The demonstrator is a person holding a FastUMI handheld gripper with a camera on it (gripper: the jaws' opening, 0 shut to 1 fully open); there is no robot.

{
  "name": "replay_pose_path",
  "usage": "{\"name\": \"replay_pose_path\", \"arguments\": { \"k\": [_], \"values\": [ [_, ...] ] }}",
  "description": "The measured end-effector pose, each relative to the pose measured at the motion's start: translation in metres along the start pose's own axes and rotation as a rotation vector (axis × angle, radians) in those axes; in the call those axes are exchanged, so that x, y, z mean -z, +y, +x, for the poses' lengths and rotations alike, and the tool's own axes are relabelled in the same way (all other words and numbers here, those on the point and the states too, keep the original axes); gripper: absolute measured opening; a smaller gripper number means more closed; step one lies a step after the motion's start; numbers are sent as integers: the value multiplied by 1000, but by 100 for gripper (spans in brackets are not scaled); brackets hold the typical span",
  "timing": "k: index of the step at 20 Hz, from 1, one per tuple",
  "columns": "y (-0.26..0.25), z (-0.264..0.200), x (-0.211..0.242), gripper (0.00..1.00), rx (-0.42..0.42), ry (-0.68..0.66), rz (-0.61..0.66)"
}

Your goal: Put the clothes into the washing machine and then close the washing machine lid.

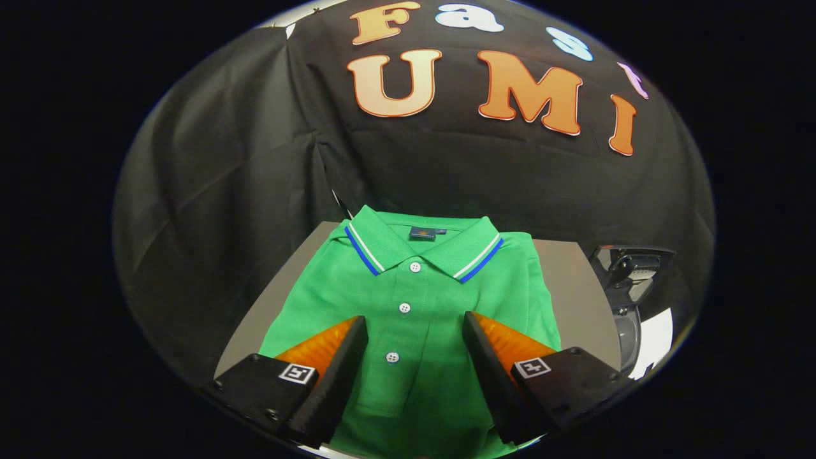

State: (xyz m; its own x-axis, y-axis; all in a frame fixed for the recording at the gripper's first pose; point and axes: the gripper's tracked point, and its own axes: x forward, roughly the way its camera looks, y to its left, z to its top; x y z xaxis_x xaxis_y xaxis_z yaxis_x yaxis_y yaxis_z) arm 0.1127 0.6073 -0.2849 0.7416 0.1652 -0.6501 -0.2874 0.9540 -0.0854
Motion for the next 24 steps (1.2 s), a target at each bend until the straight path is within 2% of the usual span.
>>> {"name": "replay_pose_path", "arguments": {
  "k": [7, 12, 13, 14, 16, 19, 24],
  "values": [
    [-3, -3, 0, 86, -56, 17, -57],
    [-4, -2, -1, 42, -95, 7, -110],
    [-6, -2, -1, 41, -91, -4, -89],
    [-5, 0, -3, 18, -96, -32, -92],
    [-5, -6, -7, 10, -108, -68, -82],
    [-4, -14, -19, 9, -156, -165, 7],
    [-9, -45, -40, 9, -201, -293, 19]
  ]
}}
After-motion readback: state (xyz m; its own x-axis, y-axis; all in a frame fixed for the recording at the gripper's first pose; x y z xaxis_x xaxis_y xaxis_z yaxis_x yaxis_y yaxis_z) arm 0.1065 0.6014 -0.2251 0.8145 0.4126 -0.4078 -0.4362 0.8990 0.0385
